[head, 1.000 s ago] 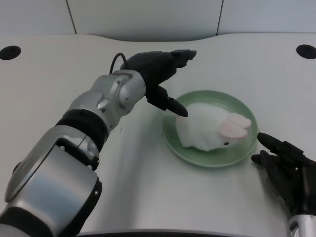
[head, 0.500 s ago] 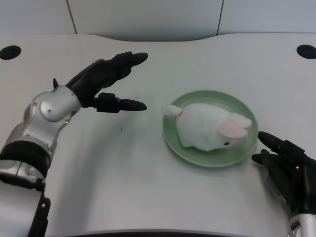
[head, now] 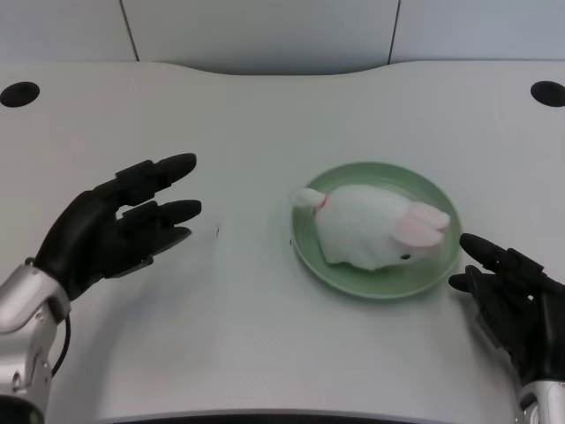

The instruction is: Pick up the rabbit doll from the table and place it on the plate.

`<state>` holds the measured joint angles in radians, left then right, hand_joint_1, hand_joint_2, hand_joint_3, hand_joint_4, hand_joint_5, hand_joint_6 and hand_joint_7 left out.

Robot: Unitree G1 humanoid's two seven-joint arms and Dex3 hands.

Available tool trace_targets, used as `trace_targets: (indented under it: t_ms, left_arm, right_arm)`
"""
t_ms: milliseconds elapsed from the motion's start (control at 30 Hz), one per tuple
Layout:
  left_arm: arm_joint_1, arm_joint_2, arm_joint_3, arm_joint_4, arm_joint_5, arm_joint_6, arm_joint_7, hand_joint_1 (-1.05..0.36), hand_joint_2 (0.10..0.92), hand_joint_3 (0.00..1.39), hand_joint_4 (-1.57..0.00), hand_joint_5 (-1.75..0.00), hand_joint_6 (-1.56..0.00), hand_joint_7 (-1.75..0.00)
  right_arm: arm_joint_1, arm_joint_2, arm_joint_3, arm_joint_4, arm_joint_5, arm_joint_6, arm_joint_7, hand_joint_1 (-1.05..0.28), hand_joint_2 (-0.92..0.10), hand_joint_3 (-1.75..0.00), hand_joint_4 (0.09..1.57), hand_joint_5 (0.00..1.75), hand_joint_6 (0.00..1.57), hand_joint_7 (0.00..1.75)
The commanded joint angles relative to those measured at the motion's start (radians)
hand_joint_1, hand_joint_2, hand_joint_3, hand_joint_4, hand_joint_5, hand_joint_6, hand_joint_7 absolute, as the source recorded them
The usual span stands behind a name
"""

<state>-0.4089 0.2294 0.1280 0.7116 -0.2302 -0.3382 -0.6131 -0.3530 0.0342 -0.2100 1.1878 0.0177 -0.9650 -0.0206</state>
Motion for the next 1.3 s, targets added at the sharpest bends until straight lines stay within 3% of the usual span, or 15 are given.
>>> trace_targets:
  t_ms: [33,100,133,233,400,467,567,767,900,967,1133,1233,1267,1300]
  left_arm:
    - [0.108,0.003,0.051,-0.121,-0.106,0.115,-0.035,-0.67,0.921,0.24,-0.51,-0.44,-0.44,-0.07]
    - [0.172,0.011,0.081,-0.188,-0.174,0.191,-0.064,-0.72,0.921,0.25,-0.51,-0.45,-0.45,-0.06]
    - [0.205,0.016,0.094,-0.223,-0.202,0.226,-0.073,-0.72,0.921,0.25,-0.50,-0.46,-0.47,-0.05]
    - [0.295,0.019,0.128,-0.310,-0.264,0.305,-0.085,-0.71,0.921,0.21,-0.49,-0.61,-0.55,-0.03]
    - [0.402,0.003,0.169,-0.405,-0.309,0.379,-0.056,-0.72,0.921,0.19,-0.48,-0.76,-0.63,-0.04]
    - [0.438,-0.014,0.177,-0.442,-0.315,0.402,-0.027,-0.71,0.921,0.20,-0.48,-0.78,-0.65,-0.04]
    - [0.466,-0.042,0.178,-0.471,-0.313,0.412,0.009,-0.71,0.921,0.25,-0.52,-0.83,-0.67,-0.04]
    - [0.449,-0.078,0.177,-0.453,-0.299,0.388,0.045,-0.71,0.921,0.28,-0.51,-0.87,-0.68,-0.03]
    - [0.428,-0.089,0.174,-0.428,-0.292,0.386,0.058,-0.71,0.921,0.29,-0.48,-0.90,-0.68,-0.03]
    - [0.418,-0.092,0.175,-0.411,-0.285,0.384,0.062,-0.71,0.921,0.31,-0.48,-0.93,-0.68,-0.03]
    - [0.388,-0.100,0.185,-0.354,-0.283,0.362,0.060,-0.70,0.921,0.32,-0.48,-0.95,-0.70,-0.03]
    - [0.374,-0.097,0.186,-0.331,-0.275,0.343,0.060,-0.71,0.921,0.32,-0.48,-0.95,-0.70,-0.03]
    - [0.370,-0.096,0.187,-0.324,-0.276,0.341,0.059,-0.71,0.921,0.32,-0.48,-0.95,-0.70,-0.03]
    - [0.366,-0.095,0.188,-0.323,-0.276,0.343,0.063,-0.71,0.921,0.32,-0.48,-0.95,-0.70,-0.03]
  right_arm:
    - [0.014,-0.024,0.006,-0.017,0.004,0.007,0.020,-0.30,-0.92,-0.31,0.55,1.10,0.92,0.01]
    - [0.019,-0.020,0.012,-0.029,-0.004,0.019,0.005,-0.31,-0.92,-0.31,0.54,1.12,0.93,0.01]
    - [0.023,-0.020,0.019,-0.036,-0.016,0.017,-0.010,-0.31,-0.92,-0.31,0.53,1.11,0.93,0.01]
    - [0.040,-0.025,0.035,-0.056,-0.030,0.016,-0.020,-0.30,-0.92,-0.32,0.51,1.08,0.92,0.01]
    - [0.047,-0.032,0.033,-0.064,-0.013,0.018,0.016,-0.29,-0.92,-0.33,0.55,1.11,0.91,0.00]
    - [0.047,-0.034,0.028,-0.062,-0.002,0.016,0.034,-0.27,-0.92,-0.34,0.53,1.10,0.91,0.00]
    - [0.044,-0.052,0.032,-0.053,-0.014,0.008,0.038,-0.27,-0.92,-0.36,0.51,1.07,0.89,0.00]
    - [0.024,-0.064,0.018,-0.032,0.001,0.022,0.044,-0.32,-0.92,-0.33,0.51,1.02,0.90,0.01]
    - [0.010,-0.061,0.005,-0.019,0.004,0.024,0.011,-0.32,-0.92,-0.29,0.57,0.98,0.92,0.02]
    - [0.000,-0.064,0.002,-0.001,0.000,0.011,0.004,-0.30,-0.92,-0.30,0.60,0.98,0.92,0.01]
    - [-0.023,-0.072,0.016,0.028,-0.044,0.017,-0.077,-0.32,-0.92,-0.32,0.60,0.99,0.92,0.01]
    - [-0.036,-0.067,0.008,0.045,-0.035,0.011,-0.076,-0.29,-0.92,-0.30,0.59,0.99,0.94,0.02]
    - [-0.038,-0.070,0.010,0.050,-0.037,0.003,-0.075,-0.28,-0.92,-0.30,0.59,1.00,0.94,0.02]
    - [-0.041,-0.068,0.007,0.053,-0.031,0.008,-0.069,-0.27,-0.92,-0.30,0.59,1.00,0.93,0.02]
